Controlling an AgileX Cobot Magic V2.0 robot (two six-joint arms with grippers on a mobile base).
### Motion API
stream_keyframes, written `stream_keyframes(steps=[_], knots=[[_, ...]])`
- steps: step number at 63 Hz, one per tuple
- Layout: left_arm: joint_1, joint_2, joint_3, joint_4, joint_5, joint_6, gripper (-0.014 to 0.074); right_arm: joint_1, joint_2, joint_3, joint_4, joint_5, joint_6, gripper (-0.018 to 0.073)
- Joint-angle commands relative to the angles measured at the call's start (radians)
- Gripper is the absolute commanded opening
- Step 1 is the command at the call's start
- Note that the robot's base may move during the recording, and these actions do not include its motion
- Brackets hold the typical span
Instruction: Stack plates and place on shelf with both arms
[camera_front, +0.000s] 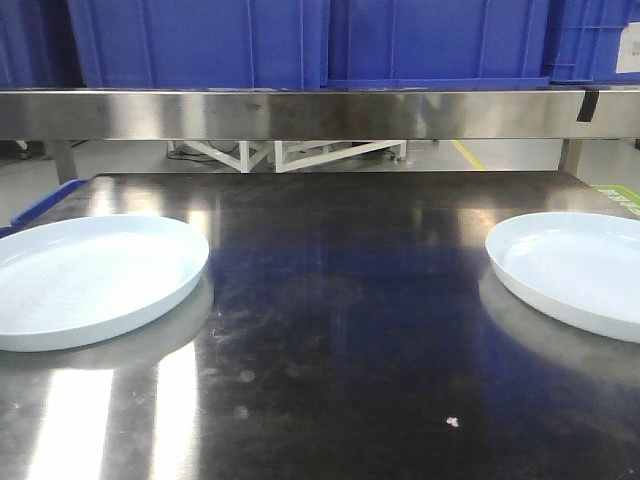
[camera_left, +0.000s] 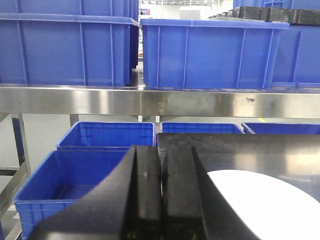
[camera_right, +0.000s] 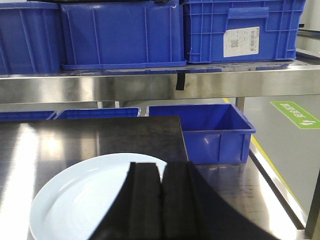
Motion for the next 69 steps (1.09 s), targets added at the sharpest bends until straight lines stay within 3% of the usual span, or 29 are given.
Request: stream_keyframes(steps=[1,37,54,61,69], knots=[[0.0,-0.016,0.023,-0.007,-0.084,-0.001,0.0084,-0.006,-0.021,-0.016,-0.01,-0.086,-0.003,0.005],[0.0,-0.016,0.023,-0.01,-0.084,-0.001,0.0084,-0.006,-0.021,-0.016,-0.01,-0.086,-0.003,0.005],[0.0,-0.014,-0.042,-0.026,-0.179,-0.013,0.0084,-0.006,-0.021,-0.016,-0.01,-0.086,-0.003,0.005],[0.0,0.023,-0.188,-0.026,-0.066,-0.013,0.0084,-0.006,-0.021,-0.016,-0.01,-0.086,-0.003,0.005],[0.0,0.148,-0.415,-0.026,0.206,-0.013,0.0084,-0.006,-0.021,-0.016,-0.01,-0.086,-0.003,0.005]])
